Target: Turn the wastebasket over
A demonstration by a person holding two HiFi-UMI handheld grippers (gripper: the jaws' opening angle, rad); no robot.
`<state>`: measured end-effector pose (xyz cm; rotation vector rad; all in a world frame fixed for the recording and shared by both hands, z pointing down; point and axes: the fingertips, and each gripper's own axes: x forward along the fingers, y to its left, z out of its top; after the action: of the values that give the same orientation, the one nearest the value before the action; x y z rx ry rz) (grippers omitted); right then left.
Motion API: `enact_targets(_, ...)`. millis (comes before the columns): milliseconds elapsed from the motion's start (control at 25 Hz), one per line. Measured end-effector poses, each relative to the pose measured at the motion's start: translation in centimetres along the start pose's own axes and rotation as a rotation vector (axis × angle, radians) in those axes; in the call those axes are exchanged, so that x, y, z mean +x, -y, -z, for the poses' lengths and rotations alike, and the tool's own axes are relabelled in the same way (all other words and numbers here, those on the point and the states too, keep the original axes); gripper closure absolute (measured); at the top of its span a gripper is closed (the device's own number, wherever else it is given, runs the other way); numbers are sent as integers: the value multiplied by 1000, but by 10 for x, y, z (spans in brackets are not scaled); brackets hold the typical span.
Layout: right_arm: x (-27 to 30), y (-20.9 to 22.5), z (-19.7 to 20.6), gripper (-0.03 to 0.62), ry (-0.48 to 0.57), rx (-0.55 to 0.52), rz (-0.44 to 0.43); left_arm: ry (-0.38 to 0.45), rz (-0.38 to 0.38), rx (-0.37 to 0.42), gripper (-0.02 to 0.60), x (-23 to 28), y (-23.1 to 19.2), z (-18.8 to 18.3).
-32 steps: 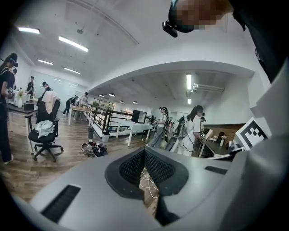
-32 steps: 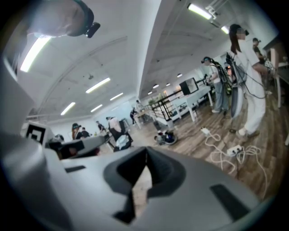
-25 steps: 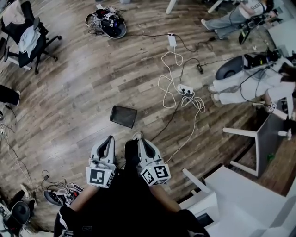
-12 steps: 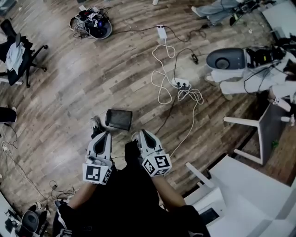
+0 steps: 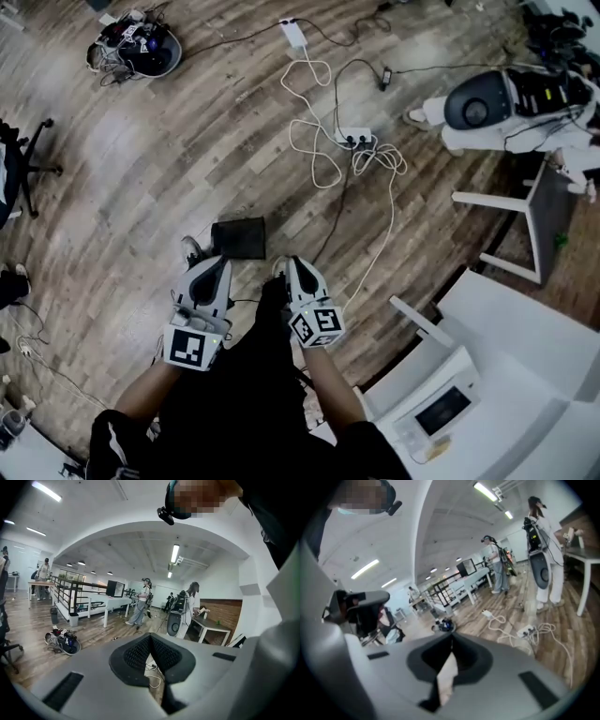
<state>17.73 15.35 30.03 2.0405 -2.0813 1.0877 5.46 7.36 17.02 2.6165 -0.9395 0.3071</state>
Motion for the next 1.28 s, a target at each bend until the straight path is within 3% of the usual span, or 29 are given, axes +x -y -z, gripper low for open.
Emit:
enact_targets(280,52,31,71,562,-56,72,76,-39,55,51,549,33,-31,24)
enact_targets(400,74,49,110,562,-116,73,100,-53,60,20,549,44,-39,46)
enact_targets(920,143,108,307,560,-383,79,124,-71,-32,-80,549,65,-90,134)
enact_targets(1280,165,153,413,559,-520,135,181,-87,-34,-96,549,78,-103,172)
